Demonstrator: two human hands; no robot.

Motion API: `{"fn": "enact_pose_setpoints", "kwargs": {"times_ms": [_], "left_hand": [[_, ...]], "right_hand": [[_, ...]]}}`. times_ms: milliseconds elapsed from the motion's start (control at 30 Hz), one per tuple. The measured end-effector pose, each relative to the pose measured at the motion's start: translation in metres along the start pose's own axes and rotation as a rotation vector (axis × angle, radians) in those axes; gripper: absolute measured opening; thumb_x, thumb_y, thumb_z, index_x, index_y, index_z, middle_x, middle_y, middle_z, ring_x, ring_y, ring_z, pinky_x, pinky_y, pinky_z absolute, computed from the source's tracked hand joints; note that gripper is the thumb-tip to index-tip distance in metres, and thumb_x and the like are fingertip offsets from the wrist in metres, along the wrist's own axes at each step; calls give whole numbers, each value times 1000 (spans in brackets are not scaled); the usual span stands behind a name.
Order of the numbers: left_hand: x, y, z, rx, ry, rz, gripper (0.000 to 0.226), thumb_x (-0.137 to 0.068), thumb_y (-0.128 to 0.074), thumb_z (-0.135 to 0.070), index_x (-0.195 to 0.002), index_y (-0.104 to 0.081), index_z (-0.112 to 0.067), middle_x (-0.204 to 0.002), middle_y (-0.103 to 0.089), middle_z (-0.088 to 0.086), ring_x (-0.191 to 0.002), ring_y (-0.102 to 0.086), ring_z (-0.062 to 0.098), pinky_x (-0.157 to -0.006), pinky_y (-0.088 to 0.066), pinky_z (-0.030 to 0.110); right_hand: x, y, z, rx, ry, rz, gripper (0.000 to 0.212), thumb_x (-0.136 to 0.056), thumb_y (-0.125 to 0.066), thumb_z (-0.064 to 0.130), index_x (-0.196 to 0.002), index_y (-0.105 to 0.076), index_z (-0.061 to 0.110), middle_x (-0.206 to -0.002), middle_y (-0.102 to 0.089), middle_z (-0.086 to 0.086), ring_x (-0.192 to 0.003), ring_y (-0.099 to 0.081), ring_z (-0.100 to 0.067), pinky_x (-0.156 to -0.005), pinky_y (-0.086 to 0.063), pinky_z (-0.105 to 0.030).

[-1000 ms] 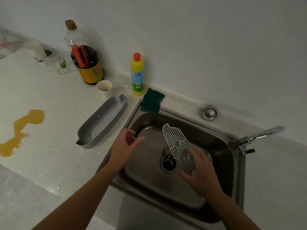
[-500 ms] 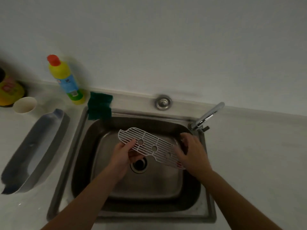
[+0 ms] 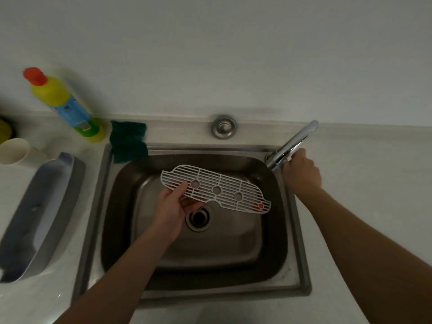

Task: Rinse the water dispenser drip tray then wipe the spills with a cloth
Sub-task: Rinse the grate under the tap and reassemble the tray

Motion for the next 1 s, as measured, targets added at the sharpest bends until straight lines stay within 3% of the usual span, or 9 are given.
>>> {"fn": "enact_pose_setpoints", "kwargs": {"times_ms": [200,400,533,633,767,933,1000], "left_hand": [[1,-7,-2,26,-14,2,21,-104,-56,-17,-119,-67,-8,-110,-79,14,-99,-78,31,-71,-64,38],[8,-10,-4,45,-37,-16,22,-105,-55,-16,-122,-65,-7,-108,-79,13,-95,-78,29,-68,-64,37],[13,-12,-1,74,-37,-26,25,-104,-56,-16,-126,-64,-7,-111,-79,13,-97,-78,29,-70,-64,37],[13,-16,7,115,-24,-22,29,-104,-56,-17,-130,-62,-6,-116,-78,15,-100,-77,31,-73,-64,39],[11,-23,25,167,15,-16,29,-104,-57,-17,-130,-63,-6,-119,-76,17,-102,-77,30,-74,-64,38],[7,-24,37,18,46,-65,32,-97,-66,-8,-128,-65,-3,-124,-75,14,-111,-71,28,-88,-61,38],[5,-20,32,-7,7,-100,25,-96,-66,-5,-121,-64,-5,-115,-76,14,-96,-73,23,-76,-62,33]], "right_hand": [[8,-11,3,38,44,-3,13,-102,-54,18,-105,-42,13,-82,-53,-8,-62,-48,-25,-59,-37,-34],[15,-23,2,-67,76,43,20,-104,-54,25,-118,-46,13,-91,-66,-12,-74,-63,-28,-66,-52,-42],[28,-21,-2,-367,21,159,25,-103,-51,40,-116,-42,21,-92,-64,-5,-78,-68,-24,-72,-62,-51],[56,-26,-10,-518,-34,215,24,-103,-46,49,-110,-47,26,-90,-66,-1,-76,-71,-21,-64,-63,-42],[90,-37,-21,-719,-88,318,31,-106,-45,43,-95,-63,21,-67,-68,0,-49,-63,-7,-47,-51,-20],[101,-23,-44,-924,-150,270,22,-106,-49,33,-102,-68,21,-64,-66,2,-53,-59,-10,-51,-51,-23],[101,-15,-51,-951,-129,231,20,-106,-50,31,-104,-68,23,-62,-66,4,-51,-58,-7,-48,-49,-19]]}}
Point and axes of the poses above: each hand's wrist, its own x-axis away from the middle knuckle, its own y-axis out of the back of the hand, z = x × y, the point moved 6 cm from there along -x, towards the middle knuckle
